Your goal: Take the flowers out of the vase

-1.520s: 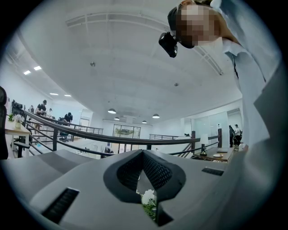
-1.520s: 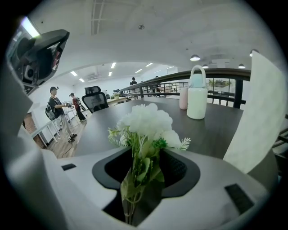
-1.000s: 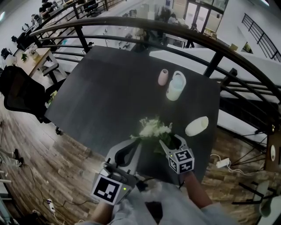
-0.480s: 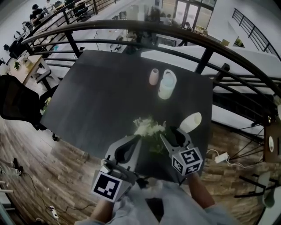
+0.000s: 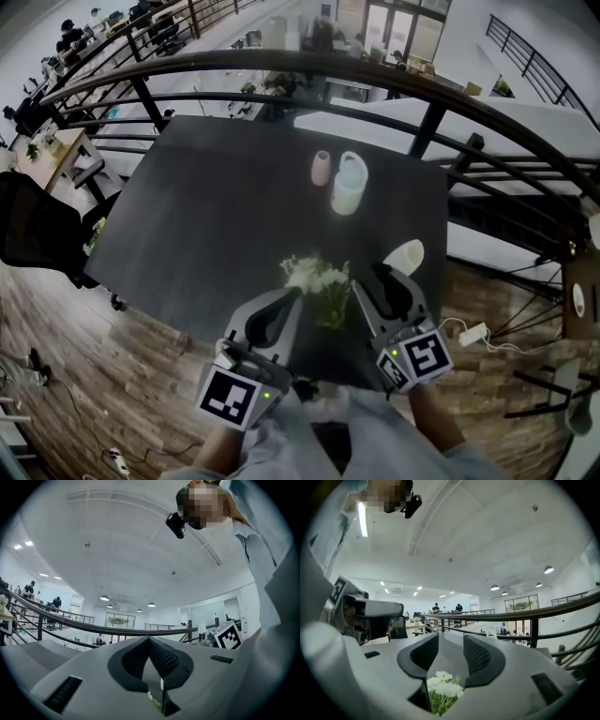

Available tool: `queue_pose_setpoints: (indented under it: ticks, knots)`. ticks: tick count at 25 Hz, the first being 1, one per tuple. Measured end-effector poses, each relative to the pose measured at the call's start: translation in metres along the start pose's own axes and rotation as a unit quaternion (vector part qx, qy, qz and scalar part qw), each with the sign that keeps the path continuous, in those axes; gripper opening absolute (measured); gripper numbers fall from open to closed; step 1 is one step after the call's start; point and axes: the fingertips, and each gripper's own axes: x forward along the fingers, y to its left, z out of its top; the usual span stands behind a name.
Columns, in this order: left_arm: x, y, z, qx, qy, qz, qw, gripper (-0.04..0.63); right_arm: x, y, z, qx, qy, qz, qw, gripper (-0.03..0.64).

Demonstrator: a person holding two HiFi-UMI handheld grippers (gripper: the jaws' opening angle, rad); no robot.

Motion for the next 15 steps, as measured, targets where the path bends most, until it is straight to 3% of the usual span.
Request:
queue_pose_setpoints:
  ticks: [2,6,15]
  knots:
    - [0.001,-0.001,0.001,0.001,0.000,-0.002,1.0000,0.000,-0.002,0.001,0.012,-0.010,-0.014,-0.002,1.000,0.160]
    - [0.003,-0.002,0.003,0.000,-0.003,-0.003,1.0000,0.000,-0.011,-0.002,0.033,-0.013,-0.043,-0.019,0.999,0.041]
    - [0.004,-0.008,0.009,0.013,-0.006,-0.015,0.9998,0.000,-0.025,0.002,0.053,-0.016,-0.069,-0.023,0.997,-0.002]
